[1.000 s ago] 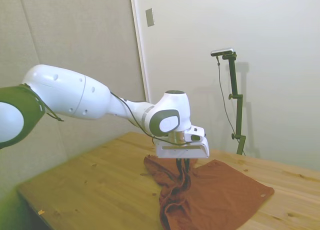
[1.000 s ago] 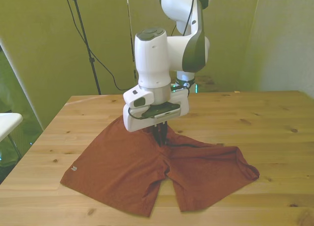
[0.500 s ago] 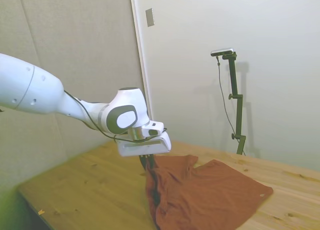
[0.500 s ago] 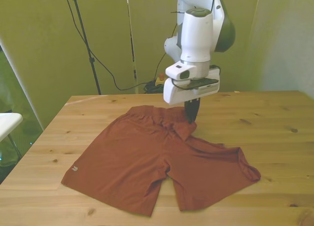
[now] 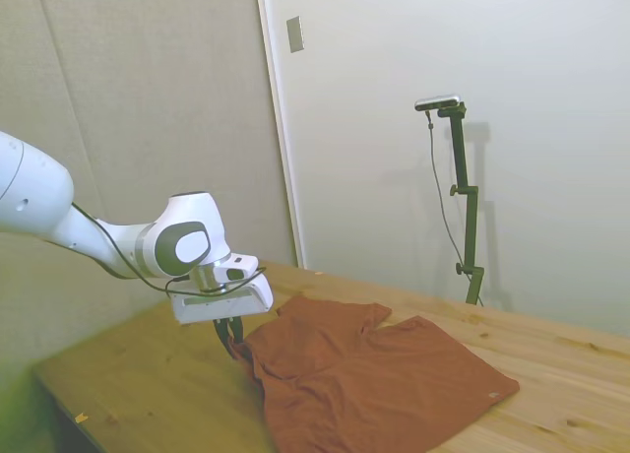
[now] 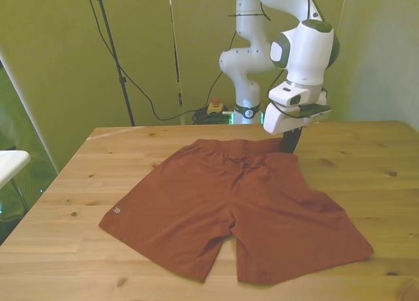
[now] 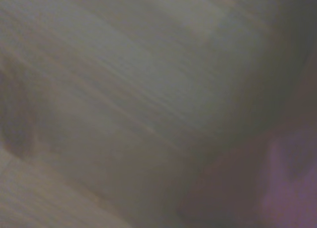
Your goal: Unfold the shorts
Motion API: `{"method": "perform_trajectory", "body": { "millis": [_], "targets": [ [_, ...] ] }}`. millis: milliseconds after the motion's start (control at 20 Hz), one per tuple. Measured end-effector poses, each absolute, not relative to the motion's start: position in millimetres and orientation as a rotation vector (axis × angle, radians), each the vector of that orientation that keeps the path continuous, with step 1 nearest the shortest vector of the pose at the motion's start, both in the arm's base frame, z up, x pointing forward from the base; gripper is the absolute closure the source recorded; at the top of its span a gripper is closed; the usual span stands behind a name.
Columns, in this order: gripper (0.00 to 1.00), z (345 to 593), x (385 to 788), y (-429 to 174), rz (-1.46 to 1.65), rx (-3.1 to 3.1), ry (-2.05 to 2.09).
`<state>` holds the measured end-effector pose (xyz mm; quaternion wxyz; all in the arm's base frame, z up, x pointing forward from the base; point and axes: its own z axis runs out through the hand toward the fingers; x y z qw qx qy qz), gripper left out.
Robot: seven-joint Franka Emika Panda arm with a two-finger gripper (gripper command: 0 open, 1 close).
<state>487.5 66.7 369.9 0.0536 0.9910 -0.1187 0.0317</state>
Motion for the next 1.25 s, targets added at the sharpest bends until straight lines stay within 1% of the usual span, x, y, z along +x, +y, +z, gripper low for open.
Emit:
{"method": "perform_trajectory", "body": {
  "millis": [250,300,650,850,950,1050,1250],
  "targets": [
    [1.0,353.9,464.4,77.4,0.081,2.988,-0.341],
    [0.0,352.7,463.5,77.7,0.079,2.987,-0.35],
    [0.0,352.8,460.9,78.7,0.084,2.979,-0.417],
    [0.0,361.9,449.2,88.8,0.117,2.977,-0.404],
    [0.0,371.2,441.6,93.6,0.141,2.977,-0.397],
    [0.0,385.7,434.5,96.1,0.167,2.973,-0.4],
    [0.0,425.5,420.4,97.2,0.179,2.983,-0.466]
  ]
}}
